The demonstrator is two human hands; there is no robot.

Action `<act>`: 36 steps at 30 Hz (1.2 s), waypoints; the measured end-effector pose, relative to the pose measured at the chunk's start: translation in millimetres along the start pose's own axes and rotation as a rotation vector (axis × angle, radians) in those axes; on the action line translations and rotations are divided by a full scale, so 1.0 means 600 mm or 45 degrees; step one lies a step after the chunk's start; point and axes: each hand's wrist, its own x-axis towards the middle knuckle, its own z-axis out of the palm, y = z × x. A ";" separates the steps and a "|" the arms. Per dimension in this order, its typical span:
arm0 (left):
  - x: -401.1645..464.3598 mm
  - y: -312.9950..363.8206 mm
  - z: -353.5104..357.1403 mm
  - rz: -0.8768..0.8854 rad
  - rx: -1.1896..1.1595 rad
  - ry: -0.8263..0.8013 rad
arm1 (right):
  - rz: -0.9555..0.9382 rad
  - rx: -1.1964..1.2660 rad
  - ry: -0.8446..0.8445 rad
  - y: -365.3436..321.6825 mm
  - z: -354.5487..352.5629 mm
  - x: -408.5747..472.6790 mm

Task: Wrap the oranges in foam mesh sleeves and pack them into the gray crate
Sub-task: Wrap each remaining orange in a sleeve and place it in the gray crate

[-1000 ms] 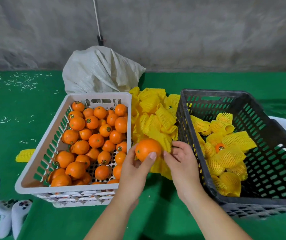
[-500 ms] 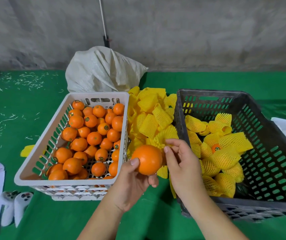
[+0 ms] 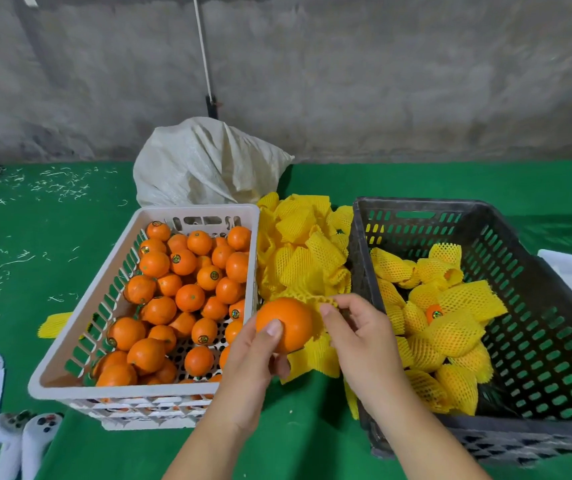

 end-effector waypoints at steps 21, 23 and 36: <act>0.028 0.040 -0.056 -0.078 0.165 0.068 | -0.389 -0.314 -0.107 -0.028 0.073 -0.002; 0.028 0.036 -0.057 -0.058 0.223 0.164 | -0.468 -0.314 -0.102 -0.028 0.071 -0.008; 0.017 0.033 -0.051 0.025 -0.137 -0.299 | -0.446 -0.206 -0.020 -0.017 0.071 -0.016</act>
